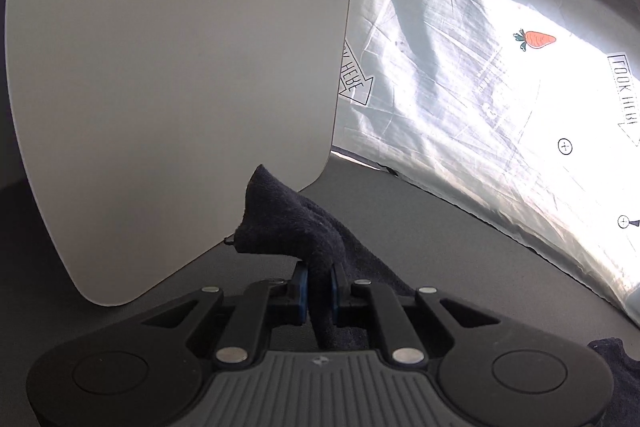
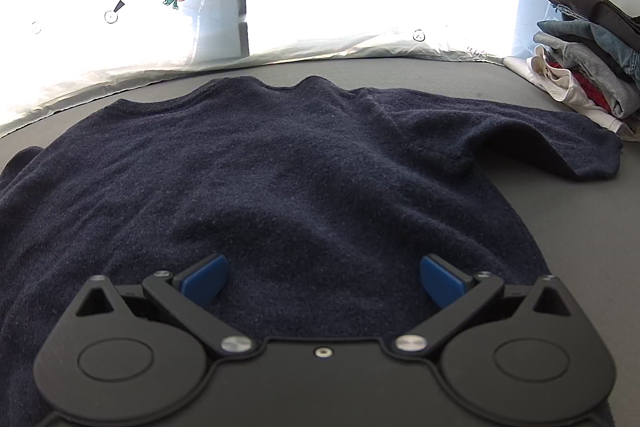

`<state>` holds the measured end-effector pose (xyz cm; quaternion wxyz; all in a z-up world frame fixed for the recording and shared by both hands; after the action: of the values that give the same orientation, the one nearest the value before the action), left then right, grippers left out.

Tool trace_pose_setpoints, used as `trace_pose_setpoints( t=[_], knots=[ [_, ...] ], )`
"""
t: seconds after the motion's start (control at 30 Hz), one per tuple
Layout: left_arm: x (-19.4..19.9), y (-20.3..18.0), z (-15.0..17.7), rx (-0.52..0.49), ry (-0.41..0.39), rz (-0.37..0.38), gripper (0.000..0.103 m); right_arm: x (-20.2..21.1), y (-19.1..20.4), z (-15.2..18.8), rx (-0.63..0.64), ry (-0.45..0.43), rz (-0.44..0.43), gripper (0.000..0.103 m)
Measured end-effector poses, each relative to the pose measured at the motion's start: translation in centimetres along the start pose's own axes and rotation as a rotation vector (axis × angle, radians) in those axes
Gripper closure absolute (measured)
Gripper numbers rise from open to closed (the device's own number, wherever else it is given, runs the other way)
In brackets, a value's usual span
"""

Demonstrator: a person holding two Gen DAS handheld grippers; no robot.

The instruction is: Fold clothes

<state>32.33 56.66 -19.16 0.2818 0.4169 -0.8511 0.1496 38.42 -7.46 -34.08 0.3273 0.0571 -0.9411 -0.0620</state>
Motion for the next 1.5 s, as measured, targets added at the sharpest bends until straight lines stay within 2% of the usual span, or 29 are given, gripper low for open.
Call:
trace_pose_setpoints(
  t=[0.07,0.17,0.3,0.37,0.43,0.5,0.57,0.67,0.73,0.83,0.9,0.97,1.03,1.07,1.13,1.17,1.2,1.27,1.43,1.5],
  knots=[
    [0.7,1.4,-0.1,-0.017,-0.013,-0.036,0.091,0.0,0.0,0.0,0.0,0.0,0.0,0.0],
    [0.6,2.7,1.3,-0.037,0.012,-0.072,0.091,-0.1,0.0,0.0,-0.001,0.0,0.001,0.0],
    [-1.5,3.6,4.6,-0.043,0.112,-0.124,0.09,-0.1,0.0,0.0,-0.001,-0.001,0.001,0.0],
    [-2.3,4.7,5.9,0.031,0.183,-0.14,0.089,-0.1,0.1,0.0,-0.001,-0.001,0.002,0.0],
    [-2.1,6.1,5.8,0.184,0.202,-0.112,0.085,-0.1,0.1,-0.1,-0.002,0.002,0.003,0.0],
    [-1.4,7.1,4.8,0.255,0.17,-0.117,0.085,-0.1,0.1,-0.1,-0.004,0.003,0.001,0.0],
    [-0.7,7.8,3.9,0.233,0.129,-0.154,0.082,-0.1,0.0,-0.1,-0.005,0.004,0.0,0.0],
    [0.0,8.4,4.1,0.244,0.137,-0.14,0.078,-0.1,0.1,-0.1,-0.004,0.004,0.0,0.0],
    [0.5,8.7,4.2,0.251,0.143,-0.132,0.069,-0.1,0.1,-0.1,-0.004,0.004,-0.003,0.0],
    [0.9,8.3,5.8,0.228,0.18,-0.125,0.062,0.0,0.1,-0.1,-0.003,0.009,-0.007,0.0],
    [1.0,7.7,6.9,0.213,0.218,-0.102,0.062,0.0,0.0,-0.2,-0.001,0.029,-0.013,0.0],
    [1.2,6.2,8.0,0.205,0.258,-0.043,0.062,0.2,-0.1,-0.4,-0.015,0.088,-0.034,0.0],
    [1.7,4.4,8.5,0.165,0.277,0.0,0.061,1.0,-0.4,-0.6,-0.043,0.121,-0.06,0.005],
    [2.0,3.4,8.7,0.142,0.284,0.019,0.06,2.0,-0.8,-0.6,-0.078,0.096,-0.076,0.015],
    [2.7,1.2,9.2,0.088,0.299,0.072,0.057,3.9,-2.1,-0.1,-0.14,0.058,-0.071,0.019],
    [3.2,0.1,9.6,0.054,0.3,0.104,0.057,4.8,-2.8,0.2,-0.161,0.045,-0.06,0.024],
    [4.1,-0.7,10.2,0.019,0.295,0.124,0.055,5.7,-3.3,0.5,-0.148,0.04,-0.046,0.035],
    [5.4,-2.5,11.3,-0.044,0.285,0.144,0.052,7.3,-4.5,1.1,-0.123,0.038,-0.016,0.048],
    [8.6,-5.1,15.1,-0.111,0.352,0.254,0.05,11.1,-7.2,2.4,-0.1,0.052,0.047,0.048],
    [10.0,-6.0,16.7,-0.152,0.369,0.302,0.049,11.6,-8.2,3.5,-0.135,0.077,0.036,0.038]
  ],
)
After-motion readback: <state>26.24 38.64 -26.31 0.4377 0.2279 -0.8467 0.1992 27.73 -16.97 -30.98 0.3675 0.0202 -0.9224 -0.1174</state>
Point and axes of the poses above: each gripper's, at about its wrist camera, not at the fingertips, and x roughly against the way its jaws point, y to its left, z to its underside, the point moved 7 cm from there along -x, roughly the way its jaws point, and after that the axes turned 14 degrees about -z, right-handed, at the moved point
